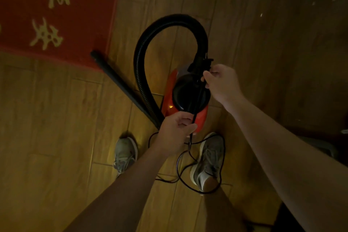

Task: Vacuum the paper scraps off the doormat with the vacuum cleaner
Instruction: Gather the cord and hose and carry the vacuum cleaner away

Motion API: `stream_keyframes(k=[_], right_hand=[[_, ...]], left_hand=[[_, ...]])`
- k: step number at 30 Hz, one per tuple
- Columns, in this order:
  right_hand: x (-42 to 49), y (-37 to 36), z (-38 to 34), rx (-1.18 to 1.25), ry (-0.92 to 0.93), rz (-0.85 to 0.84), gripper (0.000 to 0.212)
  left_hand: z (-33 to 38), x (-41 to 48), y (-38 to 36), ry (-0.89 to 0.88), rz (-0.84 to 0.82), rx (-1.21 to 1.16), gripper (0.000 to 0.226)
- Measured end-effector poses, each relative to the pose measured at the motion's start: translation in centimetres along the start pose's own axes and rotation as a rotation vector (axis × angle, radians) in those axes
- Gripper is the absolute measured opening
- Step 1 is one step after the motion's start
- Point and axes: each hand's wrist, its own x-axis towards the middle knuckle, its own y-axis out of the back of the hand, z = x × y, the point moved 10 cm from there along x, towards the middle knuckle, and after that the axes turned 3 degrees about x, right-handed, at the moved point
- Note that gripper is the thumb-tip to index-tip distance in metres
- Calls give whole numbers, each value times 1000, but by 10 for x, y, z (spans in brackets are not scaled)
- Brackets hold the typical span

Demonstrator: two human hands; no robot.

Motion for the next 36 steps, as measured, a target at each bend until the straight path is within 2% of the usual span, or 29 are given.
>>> stream_keyframes(k=[4, 14, 17, 20, 27, 31, 36], right_hand=[[26, -10, 26, 3, -19, 13, 20], [53, -32, 51, 13, 21, 16, 26], [52, -37, 56, 50, 26, 13, 10], [56, -39, 60, 39, 53, 48, 7], [51, -35, 59, 88, 49, 73, 15], [41, -36, 60, 183, 31, 71, 13], [15, -39, 78, 294, -27, 91, 22]], left_hand=[[-33, 20, -8, 27, -31, 38, 23], [-70, 44, 1, 56, 111, 49, 19], [-75, 45, 4, 69, 119, 39, 14], [-76, 47, 4, 85, 125, 53, 14], [-80, 48, 6, 95, 140, 29, 12], [-77, 51, 5, 89, 149, 46, 13], [-79, 53, 4, 86, 166, 44, 15]])
